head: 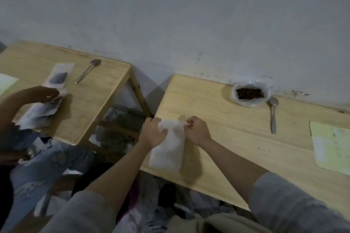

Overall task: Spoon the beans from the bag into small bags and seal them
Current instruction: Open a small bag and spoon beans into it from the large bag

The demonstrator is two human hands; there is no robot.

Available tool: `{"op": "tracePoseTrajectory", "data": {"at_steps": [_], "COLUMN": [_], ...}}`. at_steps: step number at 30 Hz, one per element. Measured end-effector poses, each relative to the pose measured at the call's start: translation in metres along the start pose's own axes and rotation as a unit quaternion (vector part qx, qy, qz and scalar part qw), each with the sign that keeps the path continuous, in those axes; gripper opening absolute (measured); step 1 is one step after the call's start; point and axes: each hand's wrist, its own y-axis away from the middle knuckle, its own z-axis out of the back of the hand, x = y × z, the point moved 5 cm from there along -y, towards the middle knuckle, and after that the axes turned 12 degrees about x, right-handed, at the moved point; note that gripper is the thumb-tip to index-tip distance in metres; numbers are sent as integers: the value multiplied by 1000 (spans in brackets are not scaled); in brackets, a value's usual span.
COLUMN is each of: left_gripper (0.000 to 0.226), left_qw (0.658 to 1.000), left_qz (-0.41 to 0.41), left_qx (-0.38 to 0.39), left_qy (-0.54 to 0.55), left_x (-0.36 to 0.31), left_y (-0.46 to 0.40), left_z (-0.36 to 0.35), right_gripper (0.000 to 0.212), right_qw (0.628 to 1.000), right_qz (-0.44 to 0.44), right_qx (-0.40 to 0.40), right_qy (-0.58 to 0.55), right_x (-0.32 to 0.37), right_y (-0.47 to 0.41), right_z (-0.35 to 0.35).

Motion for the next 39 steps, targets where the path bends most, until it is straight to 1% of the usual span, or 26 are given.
{"op": "tracePoseTrajectory", "data": {"at_steps": [3, 4, 6, 8, 9, 13, 17, 19, 23, 24, 26, 28, 31, 35, 37, 39], "left_gripper": [64, 63, 58, 60, 61, 59, 57, 54, 38, 33, 29, 26, 25, 24, 25, 20], "left_qw": [1000, 1000, 1000, 1000, 1000, 999, 997, 993, 974, 971, 968, 964, 963, 963, 964, 957], "left_qz": [-15, -9, -2, 11, 19, 30, 14, 10, -7, -7, -12, -33, -61, -103, -128, -157], "left_qx": [15, 21, 21, 15, 14, -17, -65, -91, -172, -175, -150, -125, -118, -87, -100, -115], "left_qy": [-15, -11, -13, -8, -1, 37, 49, 72, 149, 161, 199, 230, 236, 234, 210, 216], "left_x": [8, 8, 12, 13, 16, 15, 13, 12, 5, 3, -6, -17, -37, -73, -95, -119], "left_y": [0, 2, 0, 0, -1, 1, 5, 6, 7, 7, 3, -3, -10, -17, -15, -10], "left_z": [-9, -11, -16, -17, -19, -20, -19, -17, -6, -1, 6, 11, 19, 28, 31, 34], "right_gripper": [33, 32, 25, 14, 14, 31, 28, 24, 25, 25, 18, 1, 14, 9, 10, 10], "right_qw": [1000, 1000, 999, 999, 998, 997, 994, 991, 983, 983, 983, 978, 972, 969, 967, 967], "right_qz": [-18, -24, -31, -39, -45, -49, -37, -19, 8, 17, 37, 55, 59, 42, 43, 41], "right_qx": [-2, -4, -14, -31, -36, -53, -92, -99, -66, -49, -11, 21, 44, 55, 49, 20], "right_qy": [5, 6, 9, 14, 10, -10, -46, -89, -170, -175, -179, -201, -222, -239, -245, -252], "right_x": [-4, -4, -7, -7, -9, -9, -3, 0, 6, 6, 10, 15, 23, 23, 21, 18], "right_y": [-3, -2, -5, -6, -7, -5, 1, 3, -2, -4, -7, -6, -3, 6, 17, 30], "right_z": [-10, -13, -19, -21, -22, -23, -17, -15, -9, -7, 0, 11, 34, 78, 100, 123]}}
